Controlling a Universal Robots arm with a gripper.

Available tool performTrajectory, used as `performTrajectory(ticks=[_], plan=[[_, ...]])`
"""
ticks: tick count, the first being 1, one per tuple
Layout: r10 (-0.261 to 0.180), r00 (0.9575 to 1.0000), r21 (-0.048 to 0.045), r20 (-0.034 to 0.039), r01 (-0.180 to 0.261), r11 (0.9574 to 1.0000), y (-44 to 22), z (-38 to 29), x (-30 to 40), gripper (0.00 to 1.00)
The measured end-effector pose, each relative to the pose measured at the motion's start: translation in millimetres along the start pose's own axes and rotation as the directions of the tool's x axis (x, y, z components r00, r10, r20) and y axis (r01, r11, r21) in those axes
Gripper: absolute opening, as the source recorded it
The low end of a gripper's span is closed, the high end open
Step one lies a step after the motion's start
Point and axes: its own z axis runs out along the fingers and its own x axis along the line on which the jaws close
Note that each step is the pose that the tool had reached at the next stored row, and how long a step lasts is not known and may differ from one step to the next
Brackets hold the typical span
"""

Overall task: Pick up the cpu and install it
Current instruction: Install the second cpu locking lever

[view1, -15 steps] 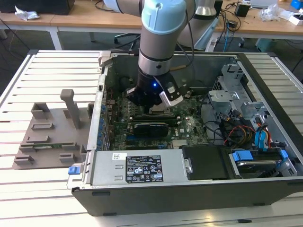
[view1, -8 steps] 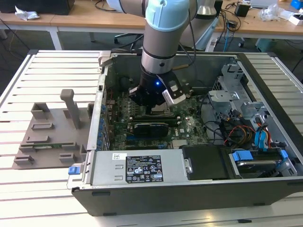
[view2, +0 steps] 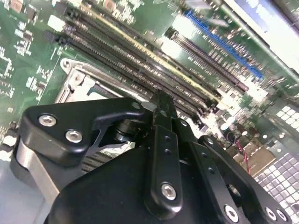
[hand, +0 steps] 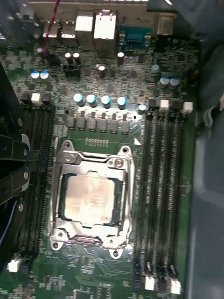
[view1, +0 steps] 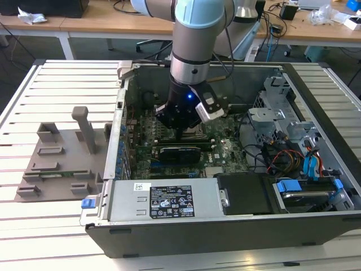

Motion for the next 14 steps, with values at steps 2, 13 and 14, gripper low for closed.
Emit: performTrajectory(ticks=[2, 13, 14], plan=[[0.003, 1.0000, 0.0374, -0.0030, -0.003, 0.9993, 1.6, -5.8, -0.2, 0.11], [0.013, 0.9998, 0.1639, -0.0128, -0.011, 0.9864, 6.2, -40.2, 0.8, 0.11], [0.014, 0.9998, 0.1748, -0.0135, -0.011, 0.9845, 6.6, -45.0, 1.0, 0.11]])
